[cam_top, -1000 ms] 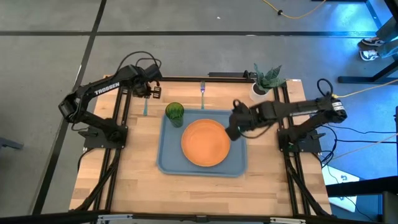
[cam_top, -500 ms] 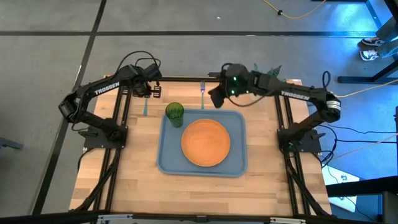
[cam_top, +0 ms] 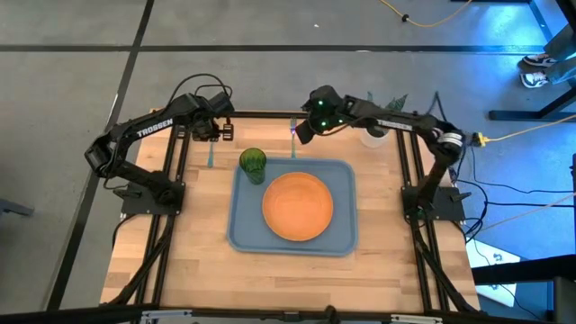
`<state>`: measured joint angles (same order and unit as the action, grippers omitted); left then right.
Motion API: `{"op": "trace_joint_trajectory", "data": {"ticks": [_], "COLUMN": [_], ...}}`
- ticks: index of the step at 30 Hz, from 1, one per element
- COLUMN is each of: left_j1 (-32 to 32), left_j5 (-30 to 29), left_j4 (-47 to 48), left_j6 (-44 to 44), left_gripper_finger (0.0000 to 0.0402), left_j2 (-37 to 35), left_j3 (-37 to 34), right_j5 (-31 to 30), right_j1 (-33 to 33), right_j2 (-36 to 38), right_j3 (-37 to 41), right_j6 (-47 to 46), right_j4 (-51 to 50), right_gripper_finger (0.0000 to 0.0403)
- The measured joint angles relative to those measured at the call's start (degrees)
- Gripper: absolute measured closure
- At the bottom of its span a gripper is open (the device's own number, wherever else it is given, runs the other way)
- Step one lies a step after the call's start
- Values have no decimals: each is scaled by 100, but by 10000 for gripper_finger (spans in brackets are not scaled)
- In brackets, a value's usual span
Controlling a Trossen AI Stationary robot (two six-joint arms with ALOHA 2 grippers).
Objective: Pick and place plate/cup/fork/spoon on tray
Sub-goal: Put the blue spoon on the blue tray to the right of the orange plate
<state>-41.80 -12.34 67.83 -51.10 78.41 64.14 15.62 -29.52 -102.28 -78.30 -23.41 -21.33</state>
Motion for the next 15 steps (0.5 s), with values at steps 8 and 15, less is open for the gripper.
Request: {"op": "trace_joint_trajectory", "data": {"ticks": [8,15], "left_j1": [0,0], "left_j5": [3,3], "left_j4": [0,-2], "left_j6": [-1,2], "left_gripper_finger": [345,345], "left_j2": [0,0], "left_j3": [0,0], "right_j5": [114,177], "right_j1": [-212,-535], "right_j2": [-722,-973], "right_j3": [4,4], "right_j6": [-164,86], "right_j4": [561,528], "right_gripper_finger": [382,382]}}
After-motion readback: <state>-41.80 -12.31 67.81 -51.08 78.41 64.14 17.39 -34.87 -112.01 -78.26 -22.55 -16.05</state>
